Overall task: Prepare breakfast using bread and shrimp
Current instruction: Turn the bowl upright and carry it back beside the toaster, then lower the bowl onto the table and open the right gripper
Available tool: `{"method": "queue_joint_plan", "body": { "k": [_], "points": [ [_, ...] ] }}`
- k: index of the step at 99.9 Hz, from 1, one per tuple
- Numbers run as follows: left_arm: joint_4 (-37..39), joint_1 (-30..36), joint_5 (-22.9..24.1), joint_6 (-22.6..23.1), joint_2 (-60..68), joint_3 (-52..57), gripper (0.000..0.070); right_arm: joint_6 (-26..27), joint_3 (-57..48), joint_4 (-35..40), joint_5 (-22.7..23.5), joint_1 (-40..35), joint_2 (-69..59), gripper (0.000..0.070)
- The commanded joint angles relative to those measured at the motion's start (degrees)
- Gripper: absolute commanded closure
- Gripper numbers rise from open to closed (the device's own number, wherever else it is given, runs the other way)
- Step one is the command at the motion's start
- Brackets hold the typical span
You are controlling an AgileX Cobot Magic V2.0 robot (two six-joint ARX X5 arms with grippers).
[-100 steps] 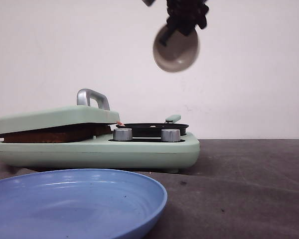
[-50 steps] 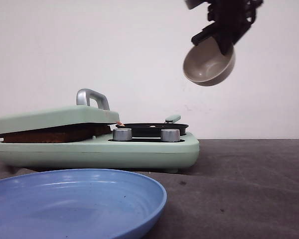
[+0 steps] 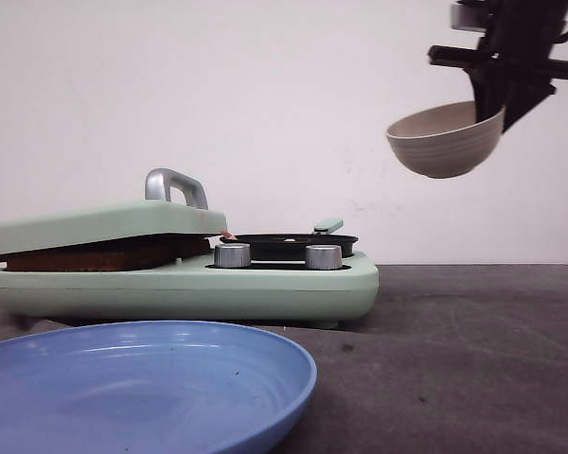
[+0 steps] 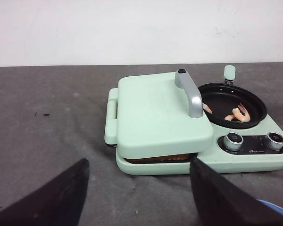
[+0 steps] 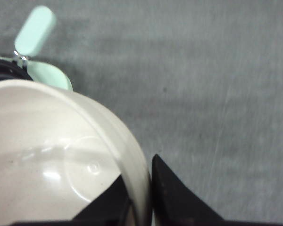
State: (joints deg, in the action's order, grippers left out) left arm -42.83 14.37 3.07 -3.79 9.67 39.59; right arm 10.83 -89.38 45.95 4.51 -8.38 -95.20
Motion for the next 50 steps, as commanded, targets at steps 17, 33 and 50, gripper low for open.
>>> {"method": "queue_joint_plan", "body": {
  "k": [17, 33, 50],
  "points": [
    [0.81, 0.11, 0.17, 0.07, -0.07, 0.31, 0.0349, -1.01, -1.36, 5.64, 4.63, 2.32, -1.68, 0.0698],
    [0.79, 0.11, 0.15, 0.09, -0.07, 0.31, 0.0349, -1.16, -1.31, 5.64, 4.74, 3.63, -4.20, 0.0698],
    [0.76, 0.11, 0.17, 0.09, -0.07, 0.31, 0.0349, -1.16, -1.31, 3.48, 4.70, 4.02, -8.24, 0.0697]
  ]
}}
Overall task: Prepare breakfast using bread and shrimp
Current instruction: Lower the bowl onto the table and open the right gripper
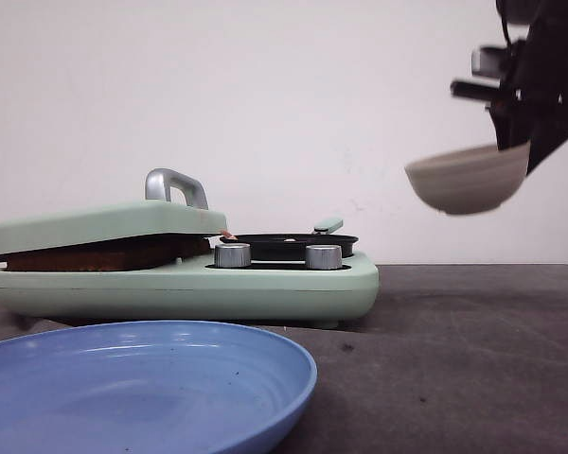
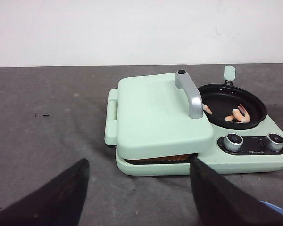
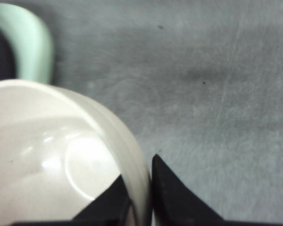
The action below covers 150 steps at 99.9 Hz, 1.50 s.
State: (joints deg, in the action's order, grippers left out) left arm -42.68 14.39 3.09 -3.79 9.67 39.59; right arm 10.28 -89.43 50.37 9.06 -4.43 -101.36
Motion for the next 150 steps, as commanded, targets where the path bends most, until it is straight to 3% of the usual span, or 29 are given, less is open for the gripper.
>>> {"method": "queue_joint_plan", "body": {
  "k": [1, 49, 100, 105, 128, 137, 150],
  "points": [
    [0.59, 0.09, 0.13, 0.09, -0.07, 0.31, 0.0349, -0.61, -1.27, -1.07, 0.15, 0.07, -2.29, 0.0698],
    [0.20, 0.09, 0.15, 0.09, -0.07, 0.31, 0.0349, -0.17, -1.27, -6.91, 3.23, 0.07, -15.17, 0.0698],
    [0.26, 0.09, 0.17, 0.09, -0.07, 0.31, 0.0349, 0.22, -1.27, -9.18, 3.43, 0.07, -15.56, 0.0682],
    [0.26, 0.09, 0.20, 0.11, -0.07, 0.31, 0.0349, 0.22, -1.27, -9.16, 3.48, 0.07, -15.56, 0.0655],
    [0.24, 0.09, 0.20, 0.09, -0.07, 0.31, 0.0349, 0.00, -1.27, -8.57, 5.14, 0.07, -15.56, 0.0391],
    [0.26, 0.09, 0.20, 0.09, -0.07, 0.31, 0.0349, -0.02, -1.29, -8.02, 6.19, 0.07, -15.52, 0.0339],
    [0.28, 0.09, 0.20, 0.09, -0.07, 0.31, 0.0349, -0.76, -1.33, -6.62, 7.26, 0.17, -15.08, 0.0339]
  ]
}}
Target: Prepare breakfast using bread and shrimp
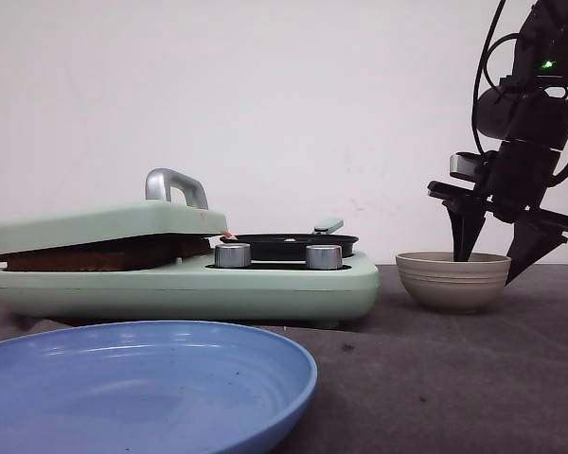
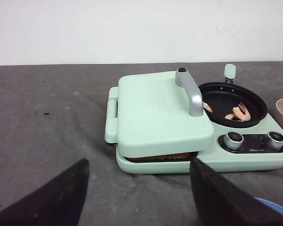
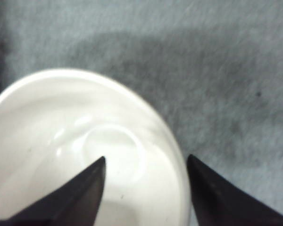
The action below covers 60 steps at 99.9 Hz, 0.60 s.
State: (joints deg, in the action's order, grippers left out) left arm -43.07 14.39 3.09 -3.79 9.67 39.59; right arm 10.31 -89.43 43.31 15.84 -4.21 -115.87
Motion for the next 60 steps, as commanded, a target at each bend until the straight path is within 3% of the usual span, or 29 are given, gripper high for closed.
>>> {"method": "queue_joint_plan", "body": {
  "k": [1, 60],
  "points": [
    [0.68, 0.09, 0.20, 0.07, -0.07, 0.31, 0.0349, -0.87, -1.33, 0.52, 0.46, -0.04, -0.52, 0.0339],
    [0.79, 0.09, 0.20, 0.07, -0.07, 0.31, 0.0349, -1.36, -1.33, 0.46, 0.31, 1.40, 13.40, 0.0340]
  ]
}}
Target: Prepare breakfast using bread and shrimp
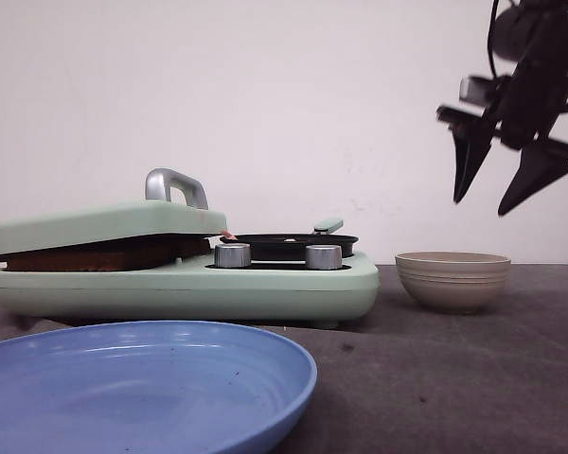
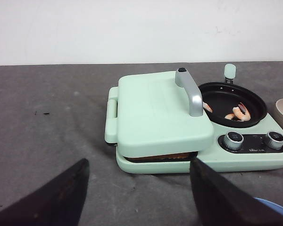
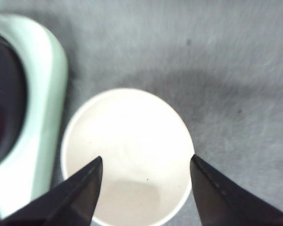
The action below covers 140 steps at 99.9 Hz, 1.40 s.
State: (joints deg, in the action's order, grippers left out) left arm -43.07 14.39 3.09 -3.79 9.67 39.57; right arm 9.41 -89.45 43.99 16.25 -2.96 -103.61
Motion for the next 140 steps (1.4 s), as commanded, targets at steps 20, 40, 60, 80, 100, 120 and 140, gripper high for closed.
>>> {"method": "queue_joint_plan", "body": {
  "k": [20, 40, 60, 80, 100, 120, 140],
  "points": [
    [1.07, 0.09, 0.17, -0.46, -0.07, 0.33, 0.0353, -0.20, -1.31, -0.28, 3.19, 0.15, 7.23, 0.0359],
    [1.09, 0.09, 0.17, -1.46, -0.07, 0.33, 0.0629, 0.44, -1.31, -0.70, 8.28, -0.63, 11.96, 0.0653],
    [1.75, 0.09, 0.17, -1.44, 0.00, 0.33, 0.0700, 0.44, -1.31, -1.05, 10.91, -3.37, 15.37, 0.0690],
    [3.93, 0.09, 0.15, -1.40, 0.48, 0.33, 0.0700, -0.70, -1.29, -4.33, 10.56, -9.79, 19.89, 0.0690],
    [5.95, 0.09, -0.09, -1.44, 1.53, 0.31, 0.0700, -3.85, -1.25, -7.61, 5.86, -18.71, 24.48, 0.0690],
    [9.01, 0.09, -2.08, -3.48, 1.51, -1.14, 0.0700, -4.76, 0.85, -12.17, -2.14, -27.15, 28.61, 0.0691],
    [10.10, 0.09, -4.55, -4.74, 1.49, -1.79, 0.0700, -6.08, 15.15, -25.68, -8.28, -34.18, 38.36, 0.0694]
  ]
}}
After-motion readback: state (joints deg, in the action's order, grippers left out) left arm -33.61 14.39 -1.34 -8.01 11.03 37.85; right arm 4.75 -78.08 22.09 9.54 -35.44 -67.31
